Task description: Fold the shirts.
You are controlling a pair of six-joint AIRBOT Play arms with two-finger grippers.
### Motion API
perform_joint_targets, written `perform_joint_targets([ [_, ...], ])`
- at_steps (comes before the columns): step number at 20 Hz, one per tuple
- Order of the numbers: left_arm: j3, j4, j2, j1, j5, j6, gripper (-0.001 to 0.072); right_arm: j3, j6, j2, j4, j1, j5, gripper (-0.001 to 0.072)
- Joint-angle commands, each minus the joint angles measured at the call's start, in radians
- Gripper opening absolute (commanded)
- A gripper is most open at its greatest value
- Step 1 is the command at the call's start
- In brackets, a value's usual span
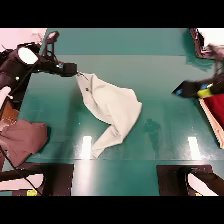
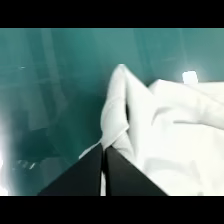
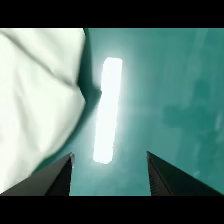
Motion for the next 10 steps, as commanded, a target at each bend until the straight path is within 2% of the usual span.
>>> perform_joint_targets([
  [1, 0.014, 0.045, 0.023, 0.014, -0.02, 0.005, 0.0024, -0.248, -0.053, -0.06, 0.245, 0.004, -0.149, 0.0525],
  [3, 0.014, 0.045, 0.023, 0.014, -0.026, 0.005, 0.0024, -0.296, -0.154, -0.145, 0.439, 0.014, -0.212, 0.0524],
  [5, 0.014, 0.045, 0.023, 0.014, -0.036, 0.005, 0.0024, -0.282, -0.227, -0.236, 0.563, 0.045, -0.265, 0.0521],
  [10, 0.014, 0.046, 0.023, 0.014, -0.051, 0.005, 0.0024, -0.096, -0.234, -0.44, 0.587, 0.159, -0.343, 0.0506],
])
